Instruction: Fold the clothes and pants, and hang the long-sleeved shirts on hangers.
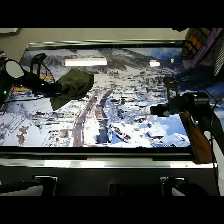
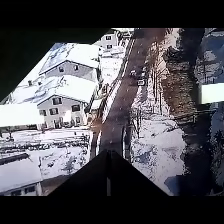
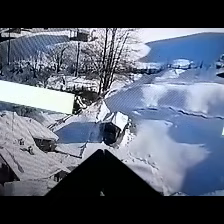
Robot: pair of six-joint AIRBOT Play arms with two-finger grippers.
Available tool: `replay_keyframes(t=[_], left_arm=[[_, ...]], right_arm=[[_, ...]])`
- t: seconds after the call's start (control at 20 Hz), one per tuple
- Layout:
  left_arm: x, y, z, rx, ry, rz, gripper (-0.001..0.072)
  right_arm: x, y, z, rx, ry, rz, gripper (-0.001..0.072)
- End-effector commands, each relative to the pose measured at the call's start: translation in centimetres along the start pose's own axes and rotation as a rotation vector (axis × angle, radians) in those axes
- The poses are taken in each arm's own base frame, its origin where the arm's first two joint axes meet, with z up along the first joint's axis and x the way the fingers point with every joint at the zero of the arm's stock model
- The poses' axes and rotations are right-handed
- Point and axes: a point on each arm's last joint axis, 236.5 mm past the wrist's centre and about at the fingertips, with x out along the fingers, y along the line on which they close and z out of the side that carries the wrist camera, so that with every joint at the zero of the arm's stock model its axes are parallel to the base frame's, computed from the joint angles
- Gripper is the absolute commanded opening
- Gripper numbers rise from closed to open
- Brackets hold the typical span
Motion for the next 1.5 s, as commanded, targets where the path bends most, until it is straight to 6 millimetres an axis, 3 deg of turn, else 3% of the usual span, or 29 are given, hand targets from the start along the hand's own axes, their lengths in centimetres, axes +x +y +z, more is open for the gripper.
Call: replay_keyframes(t=[0.0, 1.35, 1.4, 1.45], left_arm=[[0.03, -0.01, -0.02, 0.001, 0.001, 0.0, 0.0016], [0.48, 0.11, -0.1, -0.001, 0.011, 0.001, 0.0016], [0.66, 0.15, -0.09, -0.002, 0.014, 0.001, 0.0019], [0.97, 0.26, 0.17, -0.03, 0.008, 0.003, 0.0076]], right_arm=[[0.01, 0.04, 0.03, -0.001, 0.0, 0.001, 0.0031], [0.0, 0.03, 0.75, 0.0, -0.031, 0.0, 0.0031], [0.0, 0.03, 0.75, 0.0, -0.031, 0.0, 0.0031], [0.0, 0.03, 0.76, 0.0, -0.031, 0.0, 0.0031]])
